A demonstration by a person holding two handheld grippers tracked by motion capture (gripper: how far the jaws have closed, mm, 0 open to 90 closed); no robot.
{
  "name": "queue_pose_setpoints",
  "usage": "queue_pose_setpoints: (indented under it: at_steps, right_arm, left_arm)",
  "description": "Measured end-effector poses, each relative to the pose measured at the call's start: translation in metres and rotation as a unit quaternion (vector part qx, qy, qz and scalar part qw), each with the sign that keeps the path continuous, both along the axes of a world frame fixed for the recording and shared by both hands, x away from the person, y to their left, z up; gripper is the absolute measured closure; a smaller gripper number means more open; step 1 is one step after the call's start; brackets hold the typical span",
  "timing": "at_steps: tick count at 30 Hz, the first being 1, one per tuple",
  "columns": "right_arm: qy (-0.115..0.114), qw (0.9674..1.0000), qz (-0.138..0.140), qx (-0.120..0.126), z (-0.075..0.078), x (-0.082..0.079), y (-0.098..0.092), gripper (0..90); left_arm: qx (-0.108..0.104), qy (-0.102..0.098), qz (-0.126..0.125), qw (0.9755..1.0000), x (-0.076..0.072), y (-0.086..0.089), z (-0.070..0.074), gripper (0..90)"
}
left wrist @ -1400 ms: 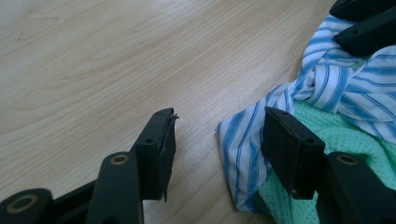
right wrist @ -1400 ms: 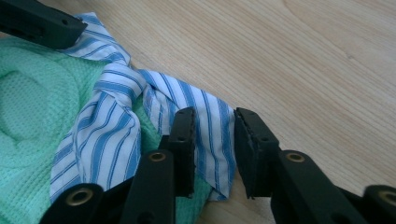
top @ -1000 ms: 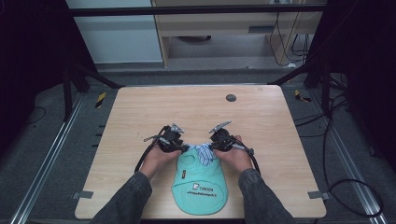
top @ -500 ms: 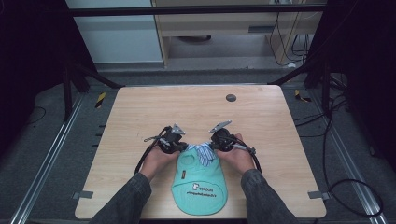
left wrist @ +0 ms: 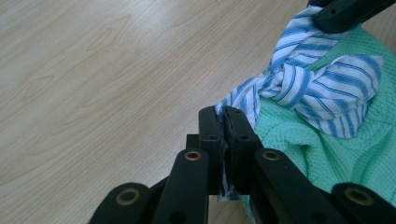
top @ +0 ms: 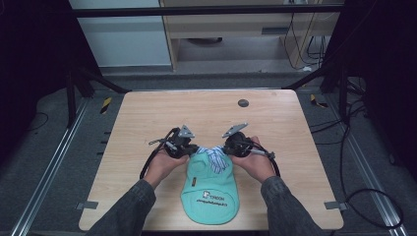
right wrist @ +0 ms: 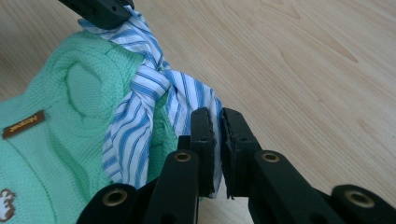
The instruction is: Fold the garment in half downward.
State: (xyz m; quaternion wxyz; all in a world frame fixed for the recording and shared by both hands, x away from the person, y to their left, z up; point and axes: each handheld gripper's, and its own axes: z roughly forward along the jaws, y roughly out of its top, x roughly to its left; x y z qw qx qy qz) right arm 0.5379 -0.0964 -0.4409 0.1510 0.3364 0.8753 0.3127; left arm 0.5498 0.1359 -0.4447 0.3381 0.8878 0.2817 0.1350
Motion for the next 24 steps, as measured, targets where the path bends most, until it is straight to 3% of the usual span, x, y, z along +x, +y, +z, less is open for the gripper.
queue_pose_setpoints:
  at_steps: [12, 24]
  right_arm:
    - [-0.010, 0.9997, 0.020, -0.010, 0.015, -0.002, -0.002, 83.8]
    - [-0.038, 0.9985, 0.038, -0.012, 0.040, 0.001, -0.001, 83.9]
  left_arm:
    - [-0.001, -0.014, -0.013, 0.9998, -0.003, 0.002, 0.013, 86.8]
    - [0.003, -0.034, -0.019, 0.9992, 0.000, 0.005, 0.035, 86.9]
